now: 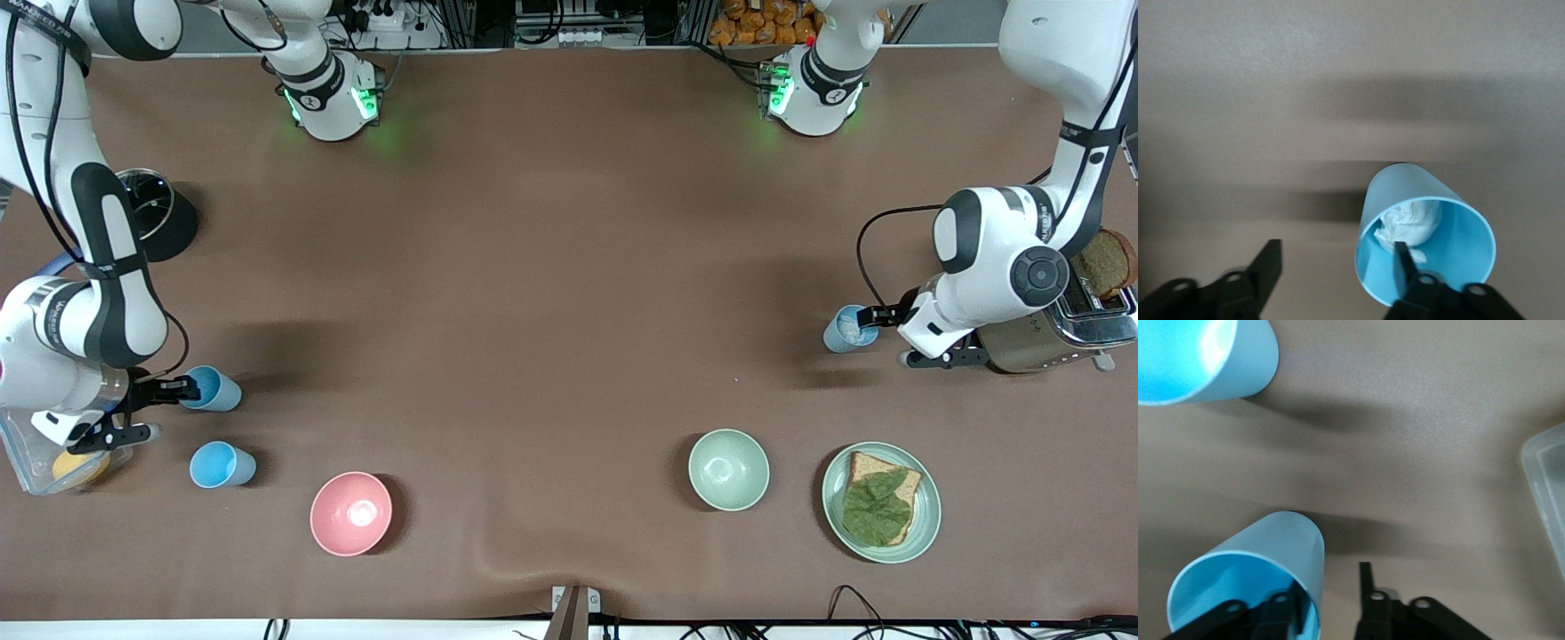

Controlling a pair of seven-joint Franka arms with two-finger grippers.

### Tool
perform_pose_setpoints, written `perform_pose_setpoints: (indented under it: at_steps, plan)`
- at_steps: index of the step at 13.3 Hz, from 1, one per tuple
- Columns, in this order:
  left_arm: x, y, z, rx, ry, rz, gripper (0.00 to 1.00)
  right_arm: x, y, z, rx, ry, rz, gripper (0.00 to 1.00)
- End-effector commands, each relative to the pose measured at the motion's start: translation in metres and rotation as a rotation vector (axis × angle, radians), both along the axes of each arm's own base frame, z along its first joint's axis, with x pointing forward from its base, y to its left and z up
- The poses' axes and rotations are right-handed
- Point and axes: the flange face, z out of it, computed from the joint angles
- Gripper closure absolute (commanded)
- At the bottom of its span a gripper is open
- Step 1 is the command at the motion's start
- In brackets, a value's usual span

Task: Stack blue cups with both arms
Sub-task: 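Close the right gripper on its blue cup while the left gripper grasps its cup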

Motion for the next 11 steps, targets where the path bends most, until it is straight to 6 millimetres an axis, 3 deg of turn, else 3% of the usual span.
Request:
perform_pose_setpoints:
  at_steps: [1,2,3,6,8,11]
  plan:
    - [0.001,-0.001,-0.009,-0.001,-0.002,-0.012,0.78,0.003,-0.005,0.0,0.015,-0.002,0.004,1.0]
    - [0.002,-0.001,-0.011,-0.002,0.0,-0.006,0.93,0.003,-0.004,0.003,0.016,-0.004,0.003,1.0]
    - [0.002,-0.002,-0.012,-0.002,0.001,-0.003,1.0,0.002,-0.001,0.007,0.019,0.007,0.006,1.0]
    - [0.006,-0.022,0.003,-0.028,-0.025,-0.008,1.0,0.002,0.012,0.038,0.028,0.022,0.019,1.0]
    - [0.014,-0.05,0.029,-0.044,-0.066,-0.014,1.0,0.001,0.027,0.07,0.045,0.034,0.025,1.0]
    - [0.022,-0.136,0.066,-0.08,-0.108,-0.015,1.0,-0.001,0.052,0.116,0.065,0.017,0.052,1.0]
